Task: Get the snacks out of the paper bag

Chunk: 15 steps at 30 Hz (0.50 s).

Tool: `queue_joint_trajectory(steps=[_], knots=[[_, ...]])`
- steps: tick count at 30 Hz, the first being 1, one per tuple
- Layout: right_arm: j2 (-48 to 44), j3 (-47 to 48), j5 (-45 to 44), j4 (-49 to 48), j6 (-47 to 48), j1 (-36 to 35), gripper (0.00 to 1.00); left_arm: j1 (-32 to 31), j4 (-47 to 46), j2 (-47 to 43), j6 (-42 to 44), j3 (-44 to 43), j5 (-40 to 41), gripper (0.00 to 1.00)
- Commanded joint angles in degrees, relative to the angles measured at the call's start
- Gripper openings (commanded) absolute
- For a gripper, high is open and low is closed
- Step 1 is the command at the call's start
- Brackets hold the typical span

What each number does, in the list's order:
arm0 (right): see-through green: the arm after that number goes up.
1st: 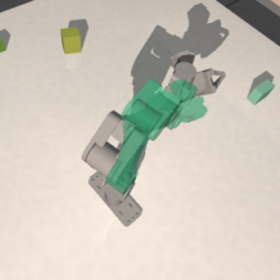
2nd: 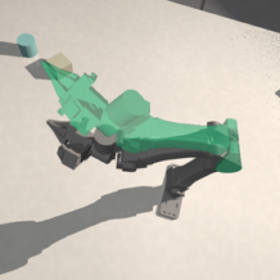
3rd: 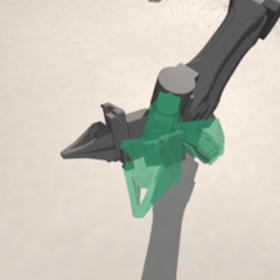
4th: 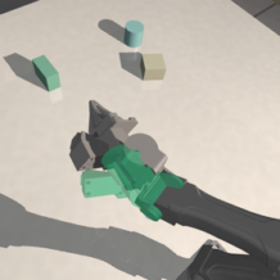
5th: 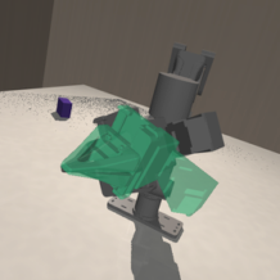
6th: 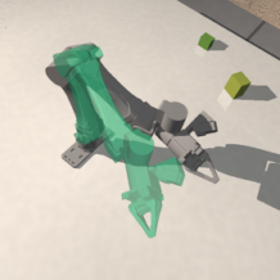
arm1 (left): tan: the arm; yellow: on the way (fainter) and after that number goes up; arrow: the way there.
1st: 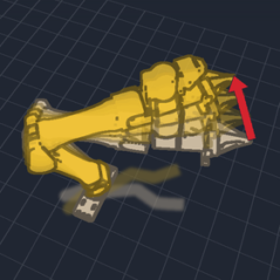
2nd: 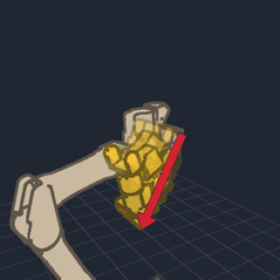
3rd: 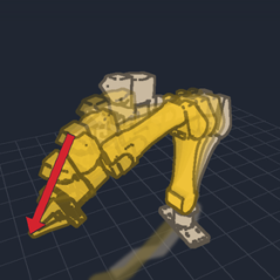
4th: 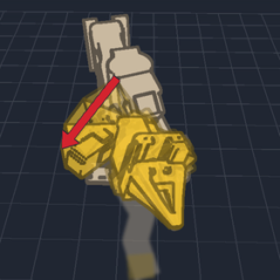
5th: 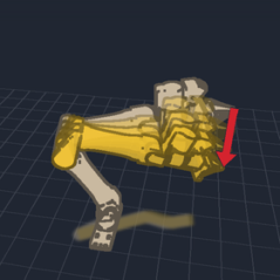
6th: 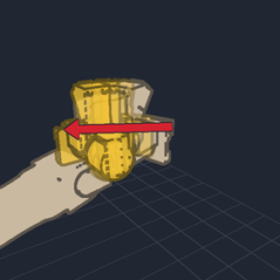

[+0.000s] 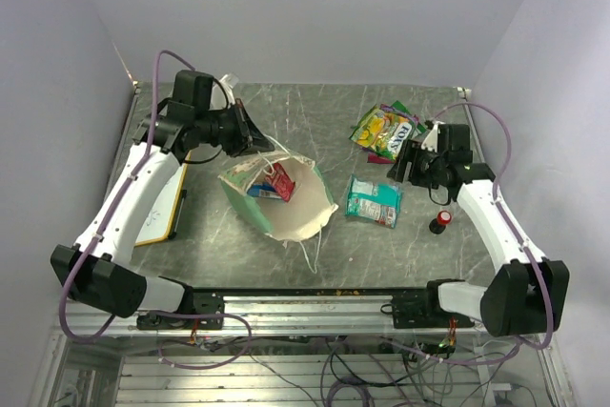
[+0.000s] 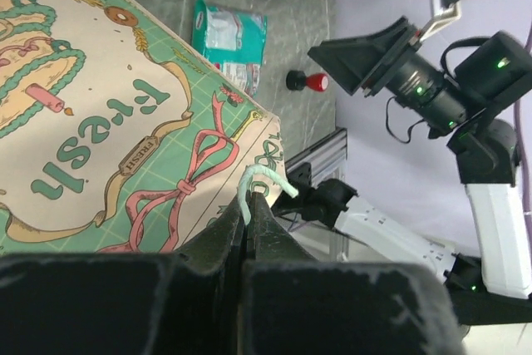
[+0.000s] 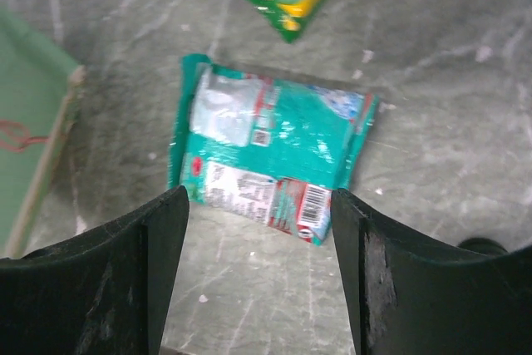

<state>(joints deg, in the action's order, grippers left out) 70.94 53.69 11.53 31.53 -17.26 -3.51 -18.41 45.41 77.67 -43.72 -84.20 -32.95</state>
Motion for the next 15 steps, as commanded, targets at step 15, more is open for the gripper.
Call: queue_joint_trajectory(steps=[15], knots=[[-16.5,-6.2,11.6,-28.8,12.7,-36.8,0.69,-9.7,2.5,-9.7,-1.9,12.4,5.2,0.07]])
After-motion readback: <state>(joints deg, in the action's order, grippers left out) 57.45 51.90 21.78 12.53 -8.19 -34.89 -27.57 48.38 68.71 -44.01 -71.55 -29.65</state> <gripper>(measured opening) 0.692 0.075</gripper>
